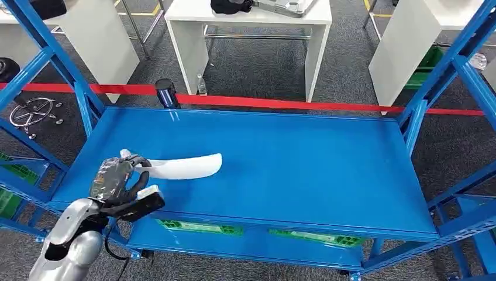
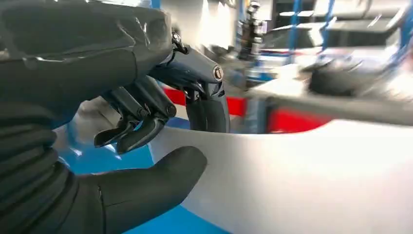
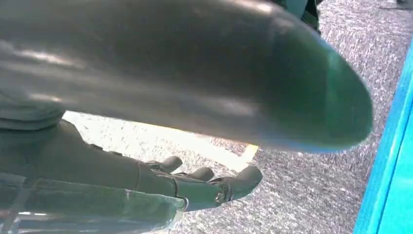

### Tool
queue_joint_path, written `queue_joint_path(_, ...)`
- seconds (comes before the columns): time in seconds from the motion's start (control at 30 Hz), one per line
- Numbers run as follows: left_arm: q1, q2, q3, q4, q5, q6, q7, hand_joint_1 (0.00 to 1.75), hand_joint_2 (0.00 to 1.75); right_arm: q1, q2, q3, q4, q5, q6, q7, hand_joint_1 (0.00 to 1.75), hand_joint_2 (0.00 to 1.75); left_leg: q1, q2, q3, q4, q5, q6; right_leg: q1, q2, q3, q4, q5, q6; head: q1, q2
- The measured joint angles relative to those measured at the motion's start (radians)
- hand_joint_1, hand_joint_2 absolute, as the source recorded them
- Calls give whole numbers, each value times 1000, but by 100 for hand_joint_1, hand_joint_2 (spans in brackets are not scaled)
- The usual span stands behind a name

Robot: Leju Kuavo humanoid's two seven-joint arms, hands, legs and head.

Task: Take the parts from the cabinet and place them on the table.

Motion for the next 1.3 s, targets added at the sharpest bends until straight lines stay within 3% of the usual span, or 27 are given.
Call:
queue_joint_path(0.03,1,-13,11,-32,107,-7,-46,175,175,0,1,0,0,0,0,0,0,0,0,0,27,-61,39,3,0,0,1,0,0,0,0,0)
queue_joint_path(0.1,1,-27,22,-97,271,-35,-108,175,175,-2,2,0,0,-1,0,0,0,0,0,-1,122,-250,128,12,0,3,5,0,0,1,0,0)
queue_joint_path(0.13,0,-35,26,-126,333,-53,-124,175,175,-2,3,0,0,-1,0,0,0,0,-2,-4,151,-304,124,15,1,4,5,-2,0,1,1,0)
queue_joint_path(0.17,0,-41,28,-147,400,-78,-140,175,175,-3,3,0,-1,-2,0,-1,0,0,-9,-4,153,-316,121,18,8,5,0,0,-1,7,1,0)
queue_joint_path(0.23,1,-56,28,-186,570,-143,-189,175,175,-1,4,0,-1,-1,0,-1,0,0,-12,-4,147,-312,120,23,4,5,-3,-3,1,18,1,0)
queue_joint_path(0.3,-1,-66,22,-227,692,-204,-231,175,175,-2,6,0,-1,-1,0,-1,0,0,-9,-4,161,-330,133,40,7,5,1,-11,4,31,1,0)
queue_joint_path(0.37,-8,-78,3,-264,749,-239,-254,175,175,-2,6,0,-2,-2,-1,-1,0,0,-6,-1,164,-343,144,54,4,3,-42,79,-49,19,3,0)
queue_joint_path(0.43,-10,-86,-17,-285,779,-266,-260,175,175,-2,7,0,-2,-5,-2,1,0,0,-11,-1,161,-342,145,55,5,3,-123,251,-116,10,3,0)
queue_joint_path(0.47,-12,-89,-29,-295,813,-291,-266,175,175,-1,9,0,-2,-8,-2,1,0,0,-14,-1,160,-342,145,55,5,3,-152,314,-132,12,3,0)
queue_joint_path(0.5,-16,-90,-39,-300,858,-319,-273,175,175,1,11,0,-2,-8,-2,2,0,0,-16,-2,160,-341,145,56,5,3,-158,322,-128,18,3,0)
queue_joint_path(0.53,-22,-92,-53,-305,910,-351,-280,175,175,1,13,0,-2,-9,-2,3,0,0,-17,-3,161,-341,145,55,5,2,-137,279,-105,26,3,0)
queue_joint_path(0.6,-38,-97,-73,-314,1036,-422,-288,175,175,0,14,-2,-2,-13,-5,5,0,0,-17,-4,162,-337,143,53,5,1,-47,97,-33,42,4,0)
queue_joint_path(0.63,-46,-98,-90,-318,1107,-462,-290,175,175,-1,16,-4,-2,-15,-8,6,0,0,-19,-4,160,-331,141,49,5,-3,-4,9,-8,42,4,0)
queue_joint_path(0.67,-53,-99,-100,-321,1157,-492,-292,175,175,-1,17,-5,-2,-18,-11,7,0,0,-28,-5,154,-320,134,43,9,-1,3,-4,-3,28,3,0)
queue_joint_path(0.77,-66,-102,-133,-333,1232,-537,-292,175,175,0,22,-9,-2,-20,-16,7,0,0,-23,-4,152,-321,138,36,15,0,-1,-3,1,14,1,0)
queue_joint_path(0.8,-71,-103,-140,-336,1238,-543,-292,175,175,0,25,-10,-2,-20,-16,7,0,0,-22,-4,151,-316,133,33,3,0,0,-8,6,6,2,0)
queue_joint_path(0.83,-74,-103,-144,-338,1242,-544,-292,175,175,0,26,-10,-2,-21,-16,7,0,0,-20,-4,138,-296,114,24,3,0,1,-7,7,2,0,0)
queue_joint_path(0.87,-78,-103,-147,-341,1244,-546,-292,175,175,-1,26,-10,-2,-21,-17,7,0,0,-16,-4,118,-246,80,17,3,0,1,-7,7,-3,-5,0)
queue_joint_path(0.93,-80,-103,-155,-342,1246,-546,-292,175,175,0,29,-11,-2,-21,-17,7,0,0,-8,-4,42,-78,0,6,4,0,-3,-7,8,-3,-4,0)
queue_joint_path(0.97,-80,-103,-159,-342,1246,-546,-292,175,175,1,31,-11,-2,-21,-17,7,0,0,-6,-4,11,-10,-22,3,5,0,-3,-7,8,-3,-4,0)
queue_joint_path(1.0,-80,-103,-161,-342,1246,-546,-292,175,175,2,31,-11,-2,-21,-17,7,0,0,-6,-4,2,12,-20,3,5,-1,-4,-6,8,-3,-4,0)
queue_joint_path(1.07,-81,-103,-162,-342,1246,-546,-292,175,175,1,31,-11,-2,-21,-17,7,0,0,-6,-4,47,-72,36,8,7,1,-1,-6,8,-3,-4,0)
queue_joint_path(1.1,-84,-103,-163,-343,1246,-546,-292,175,175,1,31,-11,-2,-21,-17,7,0,0,-8,-4,109,-188,89,17,9,3,2,-7,8,-3,-4,0)
queue_joint_path(1.13,-87,-104,-164,-345,1249,-547,-292,175,175,1,32,-11,-2,-21,-17,7,0,0,-11,-5,160,-283,125,30,9,3,4,-7,10,-1,-4,0)
queue_joint_path(1.17,-90,-104,-165,-347,1257,-554,-292,175,175,1,40,-11,-2,-21,-17,7,0,0,-16,-4,180,-315,112,36,15,3,1,-5,12,4,-1,0)
queue_joint_path(1.27,-98,-106,-173,-354,1294,-576,-288,175,175,0,38,-11,-2,-21,-18,7,0,0,-22,-5,174,-317,121,42,9,2,-6,-10,23,20,-3,0)
queue_joint_path(1.3,-104,-109,-177,-360,1308,-585,-283,175,175,1,40,-11,-2,-20,-19,7,0,0,-21,-4,175,-330,132,51,14,2,-4,-15,28,28,-3,0)
